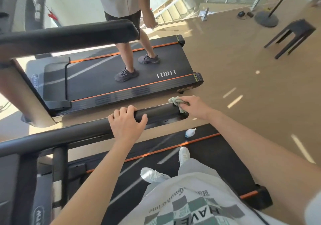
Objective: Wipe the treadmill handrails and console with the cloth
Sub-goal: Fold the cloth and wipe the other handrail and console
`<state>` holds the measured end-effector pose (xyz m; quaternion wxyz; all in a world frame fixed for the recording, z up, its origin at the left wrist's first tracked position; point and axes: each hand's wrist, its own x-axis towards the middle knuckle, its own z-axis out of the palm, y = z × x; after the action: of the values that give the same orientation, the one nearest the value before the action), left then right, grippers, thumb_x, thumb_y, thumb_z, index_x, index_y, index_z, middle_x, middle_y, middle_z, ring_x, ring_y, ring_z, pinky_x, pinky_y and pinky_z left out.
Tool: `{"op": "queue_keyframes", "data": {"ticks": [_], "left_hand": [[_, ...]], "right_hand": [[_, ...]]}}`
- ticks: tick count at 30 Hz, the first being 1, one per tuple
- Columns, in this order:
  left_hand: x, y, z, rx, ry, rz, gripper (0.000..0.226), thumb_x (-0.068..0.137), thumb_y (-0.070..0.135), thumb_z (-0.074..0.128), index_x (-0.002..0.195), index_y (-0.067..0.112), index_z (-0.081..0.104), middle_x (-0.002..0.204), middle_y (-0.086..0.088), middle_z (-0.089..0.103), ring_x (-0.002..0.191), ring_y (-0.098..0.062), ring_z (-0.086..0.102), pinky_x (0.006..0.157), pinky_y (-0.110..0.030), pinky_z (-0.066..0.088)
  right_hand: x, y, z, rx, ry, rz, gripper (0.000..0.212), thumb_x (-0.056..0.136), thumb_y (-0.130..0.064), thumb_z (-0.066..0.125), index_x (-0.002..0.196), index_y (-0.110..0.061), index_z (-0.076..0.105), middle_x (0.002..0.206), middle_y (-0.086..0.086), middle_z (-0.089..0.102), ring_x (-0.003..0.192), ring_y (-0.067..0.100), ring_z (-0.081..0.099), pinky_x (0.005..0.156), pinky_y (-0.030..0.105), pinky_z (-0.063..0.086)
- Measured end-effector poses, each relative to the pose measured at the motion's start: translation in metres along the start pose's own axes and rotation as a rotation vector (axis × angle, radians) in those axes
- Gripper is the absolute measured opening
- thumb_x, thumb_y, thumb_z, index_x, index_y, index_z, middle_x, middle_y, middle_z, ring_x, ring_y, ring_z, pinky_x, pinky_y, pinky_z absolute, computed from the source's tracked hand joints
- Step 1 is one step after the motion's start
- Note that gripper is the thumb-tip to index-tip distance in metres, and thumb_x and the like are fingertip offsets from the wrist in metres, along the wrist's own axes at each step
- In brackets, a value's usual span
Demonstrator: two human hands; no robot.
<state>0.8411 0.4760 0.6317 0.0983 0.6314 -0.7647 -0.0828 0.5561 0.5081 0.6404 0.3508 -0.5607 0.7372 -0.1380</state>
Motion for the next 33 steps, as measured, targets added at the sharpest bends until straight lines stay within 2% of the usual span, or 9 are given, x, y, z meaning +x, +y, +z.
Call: {"op": "queue_keyframes", "data": {"ticks": [6,11,13,17,20,23,26,28,33], "left_hand": [[-0.001,-0.004,-0.001,-0.008,-0.002,0.018,0.044,0.087,0.064,0.048,0.106,0.027,0.063,0.100,0.002,0.066,0.097,-0.023,0.056,0.092,-0.042,0.039],[0.000,-0.009,-0.002,-0.020,-0.024,0.035,0.045,0.086,0.065,0.045,0.106,0.029,0.062,0.098,0.005,0.065,0.095,-0.022,0.056,0.091,-0.041,0.039],[0.000,-0.010,-0.004,-0.027,-0.032,0.031,0.045,0.085,0.064,0.045,0.106,0.029,0.063,0.098,0.006,0.066,0.095,-0.021,0.057,0.091,-0.040,0.040],[0.003,-0.006,-0.011,-0.052,-0.076,0.003,0.044,0.086,0.061,0.043,0.108,0.029,0.065,0.100,0.008,0.069,0.099,-0.019,0.060,0.094,-0.039,0.040],[0.006,0.003,-0.013,-0.084,-0.085,-0.017,0.039,0.089,0.056,0.048,0.110,0.029,0.066,0.106,0.009,0.069,0.102,-0.019,0.061,0.096,-0.039,0.042],[0.003,0.028,-0.013,-0.223,-0.065,0.188,0.043,0.089,0.052,0.051,0.124,0.030,0.063,0.125,0.009,0.065,0.115,-0.018,0.057,0.099,-0.038,0.042],[0.004,0.066,-0.005,-0.279,-0.187,0.432,0.047,0.094,0.045,0.059,0.139,0.031,0.055,0.143,0.006,0.057,0.130,-0.018,0.051,0.108,-0.041,0.041],[0.008,0.083,0.004,-0.241,-0.228,0.455,0.049,0.096,0.042,0.062,0.143,0.032,0.052,0.141,0.006,0.060,0.128,-0.018,0.055,0.107,-0.040,0.042],[0.007,0.079,0.013,-0.184,-0.137,0.330,0.035,0.097,0.043,0.060,0.130,0.032,0.067,0.131,0.012,0.068,0.118,-0.014,0.062,0.098,-0.036,0.045]], "right_hand": [[0.006,-0.032,0.020,-0.111,-0.029,-0.132,0.040,0.102,-0.022,0.054,0.141,-0.028,0.058,0.140,0.003,0.060,0.133,0.022,0.050,0.108,0.035,0.041],[-0.007,-0.063,0.044,-0.120,0.012,-0.289,0.049,0.092,-0.008,0.062,0.138,-0.025,0.058,0.127,0.005,0.064,0.118,0.021,0.054,0.100,0.031,0.042],[-0.017,-0.063,0.049,-0.087,0.070,-0.325,0.053,0.085,-0.005,0.069,0.134,-0.021,0.058,0.130,0.004,0.063,0.119,0.020,0.055,0.102,0.033,0.044],[-0.029,-0.041,0.043,-0.092,0.128,-0.387,0.045,0.078,-0.005,0.072,0.117,-0.023,0.056,0.124,-0.001,0.063,0.113,0.019,0.056,0.093,0.039,0.052],[-0.030,-0.024,0.032,-0.086,0.141,-0.396,0.043,0.075,-0.007,0.077,0.111,-0.022,0.059,0.136,0.000,0.059,0.123,0.021,0.054,0.099,0.040,0.051],[-0.028,-0.012,0.024,-0.068,0.156,-0.416,0.040,0.072,-0.012,0.083,0.109,-0.020,0.068,0.143,0.001,0.053,0.129,0.021,0.049,0.106,0.035,0.044],[-0.027,-0.003,0.020,0.052,0.154,-0.404,0.042,0.077,-0.016,0.083,0.116,-0.021,0.071,0.129,-0.003,0.053,0.119,0.008,0.045,0.101,0.017,0.040],[-0.026,0.002,0.014,0.143,0.152,-0.387,0.045,0.079,-0.012,0.082,0.121,-0.020,0.068,0.120,-0.006,0.055,0.112,-0.002,0.048,0.096,0.012,0.043],[-0.011,0.007,0.002,0.195,0.095,-0.298,0.036,0.082,-0.007,0.073,0.116,-0.019,0.065,0.113,-0.008,0.064,0.104,0.005,0.058,0.095,0.028,0.051]]}}
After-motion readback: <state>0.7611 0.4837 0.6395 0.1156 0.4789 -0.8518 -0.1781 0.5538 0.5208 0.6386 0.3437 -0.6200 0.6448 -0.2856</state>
